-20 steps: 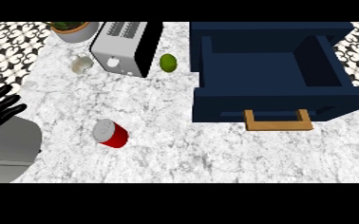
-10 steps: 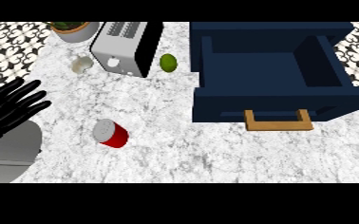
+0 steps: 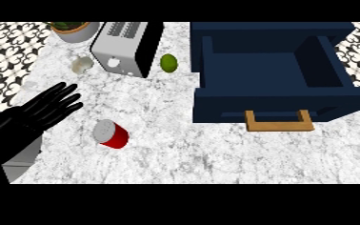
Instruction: Pick up the can, place it into the drawer and close the drawer
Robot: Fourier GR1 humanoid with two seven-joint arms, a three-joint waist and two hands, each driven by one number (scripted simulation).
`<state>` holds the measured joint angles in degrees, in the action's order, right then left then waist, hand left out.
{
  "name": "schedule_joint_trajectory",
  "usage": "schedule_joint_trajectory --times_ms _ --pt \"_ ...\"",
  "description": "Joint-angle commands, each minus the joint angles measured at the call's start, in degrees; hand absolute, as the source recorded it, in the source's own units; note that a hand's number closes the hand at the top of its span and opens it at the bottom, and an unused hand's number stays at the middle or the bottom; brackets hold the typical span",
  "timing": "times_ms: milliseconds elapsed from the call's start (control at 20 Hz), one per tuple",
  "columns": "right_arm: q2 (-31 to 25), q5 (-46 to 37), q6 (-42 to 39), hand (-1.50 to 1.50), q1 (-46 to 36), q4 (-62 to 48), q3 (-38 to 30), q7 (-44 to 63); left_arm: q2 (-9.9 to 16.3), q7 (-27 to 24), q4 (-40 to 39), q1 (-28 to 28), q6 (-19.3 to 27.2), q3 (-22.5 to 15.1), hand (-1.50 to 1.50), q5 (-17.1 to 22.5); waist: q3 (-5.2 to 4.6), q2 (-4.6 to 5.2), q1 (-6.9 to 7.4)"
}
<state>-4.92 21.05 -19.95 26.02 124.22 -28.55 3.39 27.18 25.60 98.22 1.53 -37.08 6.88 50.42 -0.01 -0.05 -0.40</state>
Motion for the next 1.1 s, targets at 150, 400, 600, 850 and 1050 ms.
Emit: schedule_joint_trajectory --times_ms 150,400,600,850,1050 --pt "-2.1 3.8 -3.8 -1.50 -1.0 -2.9 -5.5 0.2 -7.1 -5.7 -5.6 -0.5 -3.9 -1.7 -1.50 -13.4 0.00 0.04 0.04" --pt "-0.4 0.3 -4.9 -1.50 -3.0 -5.0 -5.5 -1.3 -10.9 -9.5 -7.5 -0.1 -2.2 -2.2 -1.50 -20.9 0.01 0.04 0.19" --pt "2.1 1.6 -5.6 -1.50 -0.7 -0.5 -5.4 0.9 -10.0 -14.8 -16.9 2.9 -5.9 0.7 -1.50 -25.0 -0.02 0.05 -0.08" --pt "-0.3 5.6 -4.4 -1.50 -3.2 0.1 -7.9 5.7 -11.6 -25.6 -23.3 2.6 -6.5 1.9 -1.50 -34.2 -0.02 0.07 0.06" --pt "1.8 7.4 -8.4 -1.50 1.8 3.3 -10.3 4.8 -10.0 -31.0 -30.9 5.6 -8.0 3.1 -1.50 -37.4 -0.02 0.03 -0.24"
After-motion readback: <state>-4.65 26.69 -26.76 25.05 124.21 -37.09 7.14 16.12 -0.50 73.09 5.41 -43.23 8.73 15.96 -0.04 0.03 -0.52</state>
